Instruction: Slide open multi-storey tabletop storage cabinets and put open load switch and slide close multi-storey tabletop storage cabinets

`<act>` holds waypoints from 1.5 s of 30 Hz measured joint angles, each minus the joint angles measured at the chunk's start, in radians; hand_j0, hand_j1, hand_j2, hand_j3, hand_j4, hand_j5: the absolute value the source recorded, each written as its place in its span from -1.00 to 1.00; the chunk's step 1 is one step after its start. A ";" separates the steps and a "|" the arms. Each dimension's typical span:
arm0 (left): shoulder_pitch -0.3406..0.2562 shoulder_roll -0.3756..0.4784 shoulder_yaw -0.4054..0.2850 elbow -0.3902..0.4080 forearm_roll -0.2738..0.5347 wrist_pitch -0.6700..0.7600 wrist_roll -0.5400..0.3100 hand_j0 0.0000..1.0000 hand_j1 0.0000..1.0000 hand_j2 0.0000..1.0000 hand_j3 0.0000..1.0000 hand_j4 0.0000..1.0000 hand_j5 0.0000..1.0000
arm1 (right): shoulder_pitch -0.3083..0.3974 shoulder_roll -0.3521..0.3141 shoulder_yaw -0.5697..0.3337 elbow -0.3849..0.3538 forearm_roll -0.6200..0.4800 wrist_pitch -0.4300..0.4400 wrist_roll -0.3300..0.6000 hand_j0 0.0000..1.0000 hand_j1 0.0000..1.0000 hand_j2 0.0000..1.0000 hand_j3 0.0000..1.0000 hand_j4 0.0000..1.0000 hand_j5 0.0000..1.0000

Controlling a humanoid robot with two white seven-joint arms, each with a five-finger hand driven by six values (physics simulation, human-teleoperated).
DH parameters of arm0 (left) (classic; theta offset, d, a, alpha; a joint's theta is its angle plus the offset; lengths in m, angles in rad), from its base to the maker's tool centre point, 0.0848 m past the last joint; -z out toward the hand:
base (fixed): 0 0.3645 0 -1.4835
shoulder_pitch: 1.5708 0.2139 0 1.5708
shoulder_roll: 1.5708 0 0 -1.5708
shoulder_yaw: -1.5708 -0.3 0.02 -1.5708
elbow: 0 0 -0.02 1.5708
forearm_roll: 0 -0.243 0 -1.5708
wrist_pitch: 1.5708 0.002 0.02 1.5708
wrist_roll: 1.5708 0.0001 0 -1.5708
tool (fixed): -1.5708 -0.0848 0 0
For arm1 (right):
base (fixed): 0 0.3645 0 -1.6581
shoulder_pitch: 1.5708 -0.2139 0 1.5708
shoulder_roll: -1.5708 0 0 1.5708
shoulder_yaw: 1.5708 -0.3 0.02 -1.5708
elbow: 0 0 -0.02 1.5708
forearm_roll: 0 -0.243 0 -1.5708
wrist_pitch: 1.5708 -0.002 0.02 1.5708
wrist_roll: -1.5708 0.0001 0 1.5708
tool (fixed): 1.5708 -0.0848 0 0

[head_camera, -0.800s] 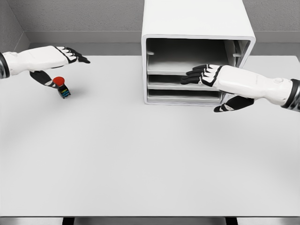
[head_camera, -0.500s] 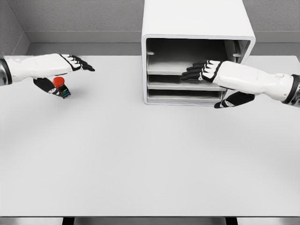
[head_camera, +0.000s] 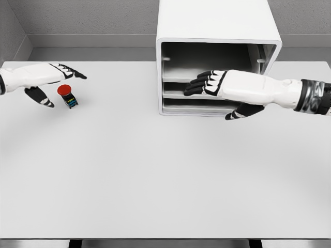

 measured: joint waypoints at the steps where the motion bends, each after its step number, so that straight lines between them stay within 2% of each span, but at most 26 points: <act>1: 0.000 -0.010 -0.001 0.014 0.000 0.000 0.000 1.00 1.00 1.00 1.00 1.00 1.00 | -0.002 0.004 -0.003 0.004 0.006 0.000 -0.001 1.00 1.00 1.00 1.00 1.00 1.00; 8: 0.014 -0.052 -0.012 0.058 -0.001 0.000 -0.002 1.00 1.00 1.00 1.00 1.00 1.00 | -0.017 0.045 -0.031 0.021 0.090 0.000 -0.011 1.00 1.00 1.00 1.00 1.00 1.00; 13: 0.014 -0.063 -0.012 0.091 0.000 0.000 0.000 1.00 1.00 1.00 1.00 1.00 1.00 | -0.018 0.082 -0.038 0.094 0.126 0.006 -0.013 1.00 1.00 1.00 1.00 1.00 1.00; 17: 0.014 -0.077 -0.011 0.119 -0.001 0.000 0.001 1.00 1.00 1.00 1.00 1.00 1.00 | -0.017 0.100 -0.056 0.124 0.184 0.054 -0.013 1.00 1.00 1.00 1.00 1.00 1.00; 23: 0.012 -0.104 -0.011 0.166 -0.001 0.000 0.001 0.81 0.81 0.81 0.81 0.81 0.81 | -0.017 0.128 -0.064 0.135 0.229 0.105 -0.013 1.00 1.00 1.00 1.00 1.00 1.00; 26: 0.014 -0.114 -0.012 0.183 -0.001 0.000 0.000 0.62 0.62 0.62 0.62 0.62 0.62 | -0.017 0.149 -0.060 0.154 0.242 0.125 -0.013 1.00 1.00 1.00 1.00 1.00 1.00; 33: 0.015 -0.118 -0.014 0.192 -0.002 0.000 -0.002 0.56 0.56 0.56 0.56 0.56 0.56 | -0.029 0.187 -0.056 0.240 0.277 0.133 -0.017 1.00 1.00 1.00 1.00 1.00 1.00; 45: 0.023 -0.117 -0.013 0.193 -0.007 0.000 -0.002 0.33 0.33 0.33 0.33 0.33 0.33 | -0.038 0.218 -0.053 0.272 0.354 0.134 -0.056 1.00 1.00 1.00 1.00 1.00 1.00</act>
